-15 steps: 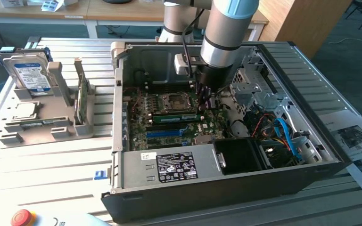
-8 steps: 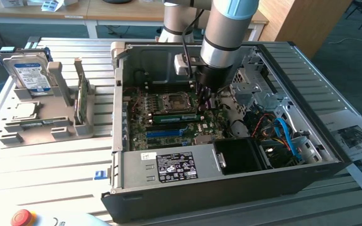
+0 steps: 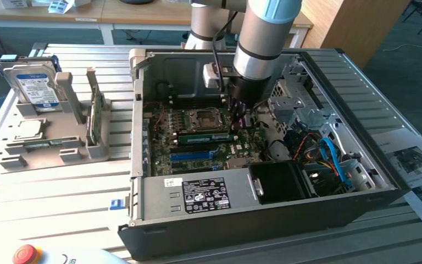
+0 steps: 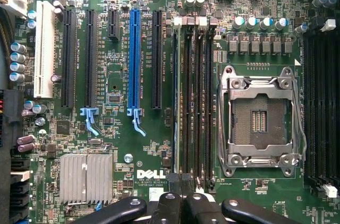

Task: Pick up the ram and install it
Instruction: 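Press down the ram until it locks into place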

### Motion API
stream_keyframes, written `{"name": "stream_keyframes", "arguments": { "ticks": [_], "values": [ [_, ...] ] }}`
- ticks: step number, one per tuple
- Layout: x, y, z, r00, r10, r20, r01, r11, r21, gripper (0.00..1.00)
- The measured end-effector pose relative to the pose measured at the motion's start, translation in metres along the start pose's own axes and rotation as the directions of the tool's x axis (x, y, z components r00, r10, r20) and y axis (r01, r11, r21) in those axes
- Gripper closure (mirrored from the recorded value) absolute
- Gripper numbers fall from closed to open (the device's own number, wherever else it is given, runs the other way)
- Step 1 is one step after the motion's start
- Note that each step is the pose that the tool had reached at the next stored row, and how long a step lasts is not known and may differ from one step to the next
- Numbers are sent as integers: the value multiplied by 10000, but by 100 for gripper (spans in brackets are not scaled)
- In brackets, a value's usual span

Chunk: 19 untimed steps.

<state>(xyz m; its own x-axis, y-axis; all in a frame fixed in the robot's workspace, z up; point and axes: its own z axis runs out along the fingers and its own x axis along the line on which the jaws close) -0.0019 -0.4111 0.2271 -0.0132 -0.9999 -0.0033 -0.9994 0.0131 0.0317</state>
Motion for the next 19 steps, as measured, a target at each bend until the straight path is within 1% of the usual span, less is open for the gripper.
{"name": "stream_keyframes", "arguments": {
  "ticks": [19],
  "values": [
    [1,-1,29,10000,0,-2,0,10000,-1,89]
  ]
}}
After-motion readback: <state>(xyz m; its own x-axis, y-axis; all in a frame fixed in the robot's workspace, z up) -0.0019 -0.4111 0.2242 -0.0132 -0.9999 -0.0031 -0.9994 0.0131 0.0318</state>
